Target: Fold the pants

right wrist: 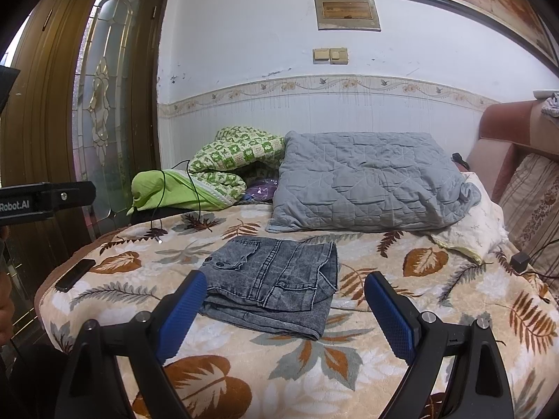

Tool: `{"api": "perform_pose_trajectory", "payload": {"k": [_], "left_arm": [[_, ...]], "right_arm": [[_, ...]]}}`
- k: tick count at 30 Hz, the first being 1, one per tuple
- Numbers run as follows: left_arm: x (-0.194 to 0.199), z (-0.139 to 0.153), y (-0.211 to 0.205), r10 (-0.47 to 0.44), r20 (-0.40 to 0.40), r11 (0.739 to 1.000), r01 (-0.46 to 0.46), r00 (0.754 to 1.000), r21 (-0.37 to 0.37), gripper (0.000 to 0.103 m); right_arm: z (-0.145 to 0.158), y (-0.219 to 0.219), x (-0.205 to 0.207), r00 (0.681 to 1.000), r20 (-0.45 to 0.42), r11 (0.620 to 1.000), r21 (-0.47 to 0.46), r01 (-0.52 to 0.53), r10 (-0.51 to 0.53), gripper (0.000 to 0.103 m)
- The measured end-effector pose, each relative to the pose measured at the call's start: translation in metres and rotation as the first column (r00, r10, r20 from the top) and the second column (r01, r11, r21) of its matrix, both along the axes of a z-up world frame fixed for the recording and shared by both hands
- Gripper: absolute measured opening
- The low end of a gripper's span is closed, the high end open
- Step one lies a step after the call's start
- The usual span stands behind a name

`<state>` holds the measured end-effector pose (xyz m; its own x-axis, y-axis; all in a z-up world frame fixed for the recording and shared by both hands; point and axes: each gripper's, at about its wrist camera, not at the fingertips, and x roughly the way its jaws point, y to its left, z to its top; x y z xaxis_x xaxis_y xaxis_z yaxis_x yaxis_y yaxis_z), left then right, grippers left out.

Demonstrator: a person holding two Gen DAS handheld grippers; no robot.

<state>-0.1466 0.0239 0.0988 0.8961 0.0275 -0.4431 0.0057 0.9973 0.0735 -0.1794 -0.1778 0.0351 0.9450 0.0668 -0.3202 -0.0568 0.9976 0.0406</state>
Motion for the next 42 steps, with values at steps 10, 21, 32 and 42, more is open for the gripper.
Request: {"api": "perform_pose_trajectory", "payload": {"k": [10, 21, 32, 42], "left_arm": [[-0.0033, 0.0039, 0.0006, -0.010, 0.008, 1.000, 0.010, 1.000, -0.005, 0.101], [-0.0040, 0.0042, 0.0015, -0.017, 0.003, 1.000, 0.017, 1.000, -0.010, 0.101], [-0.0031, 0.0044, 0.0035, -0.024, 0.000, 0.999, 0.024, 1.000, -0.024, 0.101], [-0.0046, 0.0045, 0.0036, -0.021, -0.001, 0.999, 0.021, 1.000, -0.025, 0.101]], "right_arm": [[0.0025, 0.0020, -0.0016, 1.000, 0.009, 1.000, 0.006, 0.010, -0.010, 0.094], [0.0025, 0.0019, -0.0018, 1.000, 0.006, 1.000, 0.006, 0.013, -0.013, 0.094], [0.0029, 0.0024, -0.0022, 1.000, 0.007, 1.000, 0.007, 0.014, -0.014, 0.094], [0.0021, 0.0038, -0.0031, 1.000, 0.004, 1.000, 0.003, 0.017, -0.017, 0.094]]}}
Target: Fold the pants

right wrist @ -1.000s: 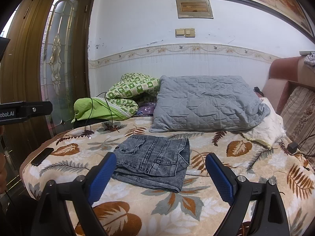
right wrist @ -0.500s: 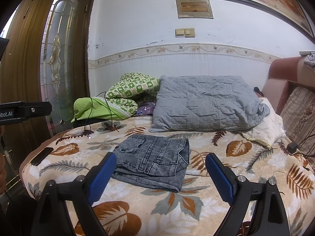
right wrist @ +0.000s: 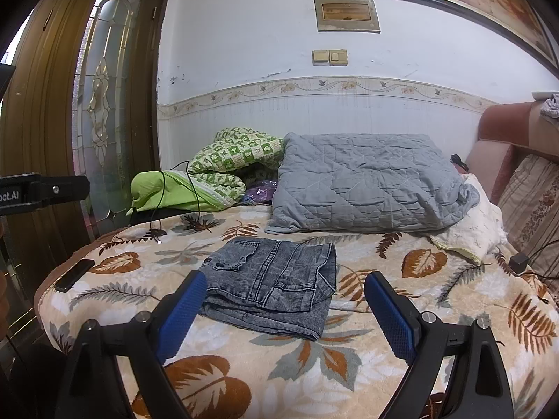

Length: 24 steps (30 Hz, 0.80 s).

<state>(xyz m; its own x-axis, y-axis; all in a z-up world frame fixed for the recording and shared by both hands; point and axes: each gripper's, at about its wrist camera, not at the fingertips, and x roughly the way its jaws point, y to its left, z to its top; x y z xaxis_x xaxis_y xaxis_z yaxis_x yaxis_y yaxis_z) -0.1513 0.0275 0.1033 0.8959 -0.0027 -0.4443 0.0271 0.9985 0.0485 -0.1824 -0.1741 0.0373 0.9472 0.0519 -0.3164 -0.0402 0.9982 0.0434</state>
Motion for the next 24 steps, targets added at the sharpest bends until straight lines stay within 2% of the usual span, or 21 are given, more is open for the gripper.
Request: {"api": "perform_pose_trajectory", "payload": {"k": [11, 24], "left_arm": [[-0.001, 0.000, 0.000, -0.010, 0.002, 1.000, 0.010, 1.000, 0.002, 0.101], [0.000, 0.000, 0.002, -0.030, 0.006, 1.000, 0.030, 1.000, -0.003, 0.101]], "right_arm": [[0.001, 0.000, 0.002, 1.000, 0.003, 1.000, -0.005, -0.002, 0.002, 0.094], [0.010, -0.008, 0.016, 1.000, 0.016, 0.999, 0.050, 0.006, -0.007, 0.094]]}}
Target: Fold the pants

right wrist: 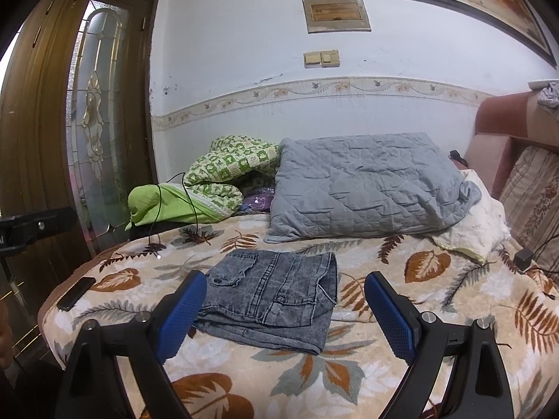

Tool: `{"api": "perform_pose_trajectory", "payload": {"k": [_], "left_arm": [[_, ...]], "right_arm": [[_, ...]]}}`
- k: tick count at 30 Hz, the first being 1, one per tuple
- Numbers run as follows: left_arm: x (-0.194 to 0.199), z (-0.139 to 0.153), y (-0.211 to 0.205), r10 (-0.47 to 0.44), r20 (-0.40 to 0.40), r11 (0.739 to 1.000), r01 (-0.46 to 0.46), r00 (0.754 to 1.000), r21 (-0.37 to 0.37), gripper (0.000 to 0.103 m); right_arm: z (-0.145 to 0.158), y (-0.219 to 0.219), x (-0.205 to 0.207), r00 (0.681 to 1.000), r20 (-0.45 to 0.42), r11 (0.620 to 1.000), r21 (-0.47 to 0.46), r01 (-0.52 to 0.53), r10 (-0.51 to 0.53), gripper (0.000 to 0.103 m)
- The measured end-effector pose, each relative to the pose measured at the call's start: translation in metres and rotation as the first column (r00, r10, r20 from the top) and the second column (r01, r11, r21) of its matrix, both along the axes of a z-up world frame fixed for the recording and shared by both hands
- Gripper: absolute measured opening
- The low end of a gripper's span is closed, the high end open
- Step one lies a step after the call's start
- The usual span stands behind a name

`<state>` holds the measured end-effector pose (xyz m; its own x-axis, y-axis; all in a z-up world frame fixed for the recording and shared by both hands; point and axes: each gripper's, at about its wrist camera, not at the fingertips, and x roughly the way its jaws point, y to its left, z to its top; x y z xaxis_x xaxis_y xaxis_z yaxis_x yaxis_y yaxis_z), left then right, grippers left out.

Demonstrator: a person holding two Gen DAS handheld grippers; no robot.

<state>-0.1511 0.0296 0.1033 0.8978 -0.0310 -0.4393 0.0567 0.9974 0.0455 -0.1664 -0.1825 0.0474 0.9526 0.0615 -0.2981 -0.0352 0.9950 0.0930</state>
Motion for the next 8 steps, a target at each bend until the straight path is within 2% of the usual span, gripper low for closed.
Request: {"api": "perform_pose_trajectory", "payload": {"k": [8], "left_arm": [[0.003, -0.001, 0.003, -0.017, 0.015, 1.000, 0.017, 1.000, -0.015, 0.101]], "right_arm": [[0.000, 0.010, 0.014, 0.999, -0.016, 0.999, 0.022, -0.041, 0.042, 0.094]]}}
